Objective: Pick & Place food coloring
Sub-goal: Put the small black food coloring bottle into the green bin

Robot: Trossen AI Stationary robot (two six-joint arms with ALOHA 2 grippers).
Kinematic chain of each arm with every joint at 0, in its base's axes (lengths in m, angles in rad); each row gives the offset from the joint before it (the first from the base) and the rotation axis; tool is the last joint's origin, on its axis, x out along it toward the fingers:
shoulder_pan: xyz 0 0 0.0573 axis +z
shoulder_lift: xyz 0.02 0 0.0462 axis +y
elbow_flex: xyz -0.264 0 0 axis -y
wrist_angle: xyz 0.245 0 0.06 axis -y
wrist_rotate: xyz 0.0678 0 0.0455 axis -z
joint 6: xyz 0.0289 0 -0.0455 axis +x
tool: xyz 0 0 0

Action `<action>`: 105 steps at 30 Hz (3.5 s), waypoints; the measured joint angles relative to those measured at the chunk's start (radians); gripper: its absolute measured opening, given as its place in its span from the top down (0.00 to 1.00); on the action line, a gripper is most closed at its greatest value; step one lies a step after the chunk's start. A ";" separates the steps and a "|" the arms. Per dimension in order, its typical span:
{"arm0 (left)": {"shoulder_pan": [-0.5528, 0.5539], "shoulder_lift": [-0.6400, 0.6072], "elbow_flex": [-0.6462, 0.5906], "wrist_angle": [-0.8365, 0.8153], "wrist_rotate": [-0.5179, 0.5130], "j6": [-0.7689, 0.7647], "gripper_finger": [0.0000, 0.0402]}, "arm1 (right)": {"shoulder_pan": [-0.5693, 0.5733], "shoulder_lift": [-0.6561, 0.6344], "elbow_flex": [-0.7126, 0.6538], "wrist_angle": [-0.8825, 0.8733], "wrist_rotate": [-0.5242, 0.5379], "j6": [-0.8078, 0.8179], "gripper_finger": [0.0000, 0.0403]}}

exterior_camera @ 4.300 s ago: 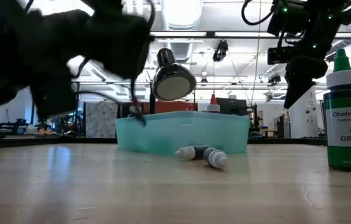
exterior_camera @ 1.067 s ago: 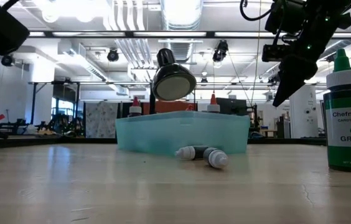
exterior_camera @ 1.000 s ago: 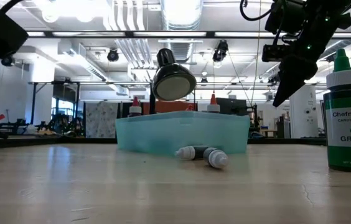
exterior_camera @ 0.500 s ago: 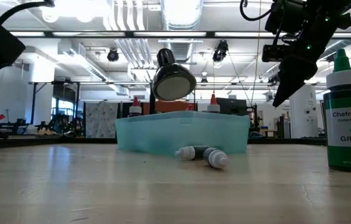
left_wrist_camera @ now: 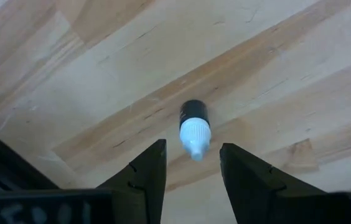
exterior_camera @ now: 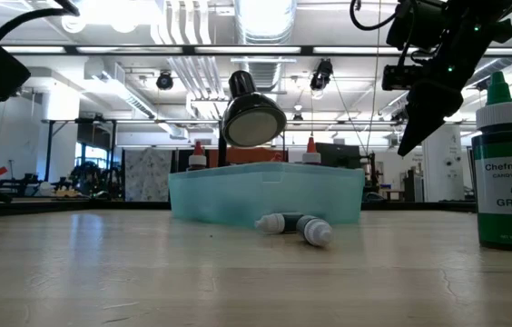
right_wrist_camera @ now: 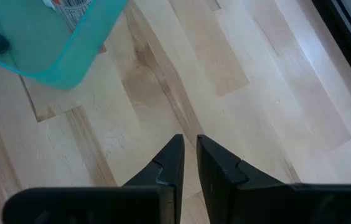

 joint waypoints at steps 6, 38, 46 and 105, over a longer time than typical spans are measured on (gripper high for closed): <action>0.000 0.000 -0.052 0.101 0.024 -0.002 0.70 | 0.000 0.000 0.000 0.000 0.000 0.000 0.91; 0.000 -0.004 -0.028 0.082 -0.006 -0.038 0.70 | 0.000 0.000 0.000 0.026 -0.002 0.030 0.91; 0.002 -0.004 -0.034 0.085 -0.026 -0.023 0.70 | 0.000 0.000 0.000 0.031 -0.002 0.032 0.91; 0.835 0.521 0.928 -0.481 -0.253 1.392 0.94 | 0.000 0.000 -0.035 -0.004 -0.001 0.087 0.91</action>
